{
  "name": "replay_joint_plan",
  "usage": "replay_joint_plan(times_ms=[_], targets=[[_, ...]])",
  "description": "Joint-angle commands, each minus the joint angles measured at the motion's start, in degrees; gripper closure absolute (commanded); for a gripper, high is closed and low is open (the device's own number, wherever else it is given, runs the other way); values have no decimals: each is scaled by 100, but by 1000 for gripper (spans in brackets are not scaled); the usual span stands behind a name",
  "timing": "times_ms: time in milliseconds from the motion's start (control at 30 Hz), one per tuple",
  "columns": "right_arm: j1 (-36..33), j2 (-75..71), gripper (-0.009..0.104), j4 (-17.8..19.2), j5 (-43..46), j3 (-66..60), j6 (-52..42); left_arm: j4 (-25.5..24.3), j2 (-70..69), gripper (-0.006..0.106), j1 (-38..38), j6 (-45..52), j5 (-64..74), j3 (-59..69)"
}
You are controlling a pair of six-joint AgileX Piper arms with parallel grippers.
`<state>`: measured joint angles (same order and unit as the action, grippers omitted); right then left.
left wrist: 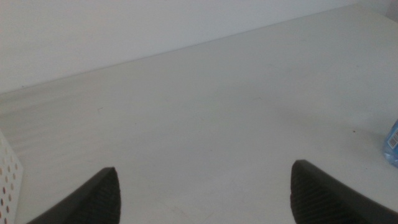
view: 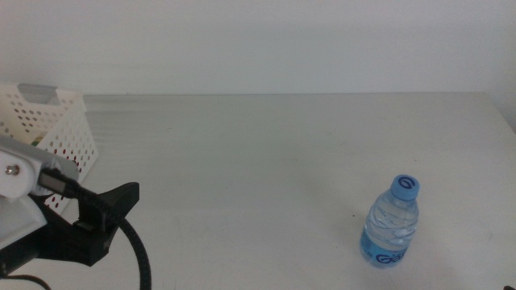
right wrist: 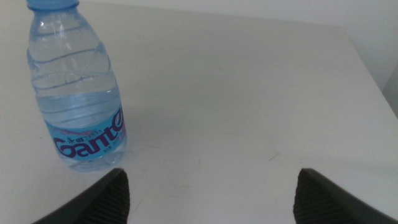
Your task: Use arms to grab the bottles and put them into the dustbin to the left of the table.
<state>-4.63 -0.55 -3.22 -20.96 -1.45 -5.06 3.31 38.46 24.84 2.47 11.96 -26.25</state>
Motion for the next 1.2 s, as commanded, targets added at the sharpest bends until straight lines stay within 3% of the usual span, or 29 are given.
replay_joint_plan(times_ms=[0,233,333,433,567,833,1167], targets=[[28,36,16,-13,303,337,-29,-1,-23,10,28,-96,-457,-152],[28,1153,16,16,326,1361,-29,-1,-23,10,28,-96,-457,-152],[23,1622,16,219,445,1567,-29,-1,-23,10,28,-96,-457,-152],[-52,2049,16,497,1109,1593,-29,-1,-23,10,28,-96,-457,-152],[-484,2476,16,538,2003,1588,325,-1,-23,10,28,-96,-457,-152],[-1496,2990,16,649,2352,1448,506,-1,-23,10,28,-96,-457,-152],[-1591,3312,16,697,4479,220,506,-1,-23,10,28,-96,-457,-152]])
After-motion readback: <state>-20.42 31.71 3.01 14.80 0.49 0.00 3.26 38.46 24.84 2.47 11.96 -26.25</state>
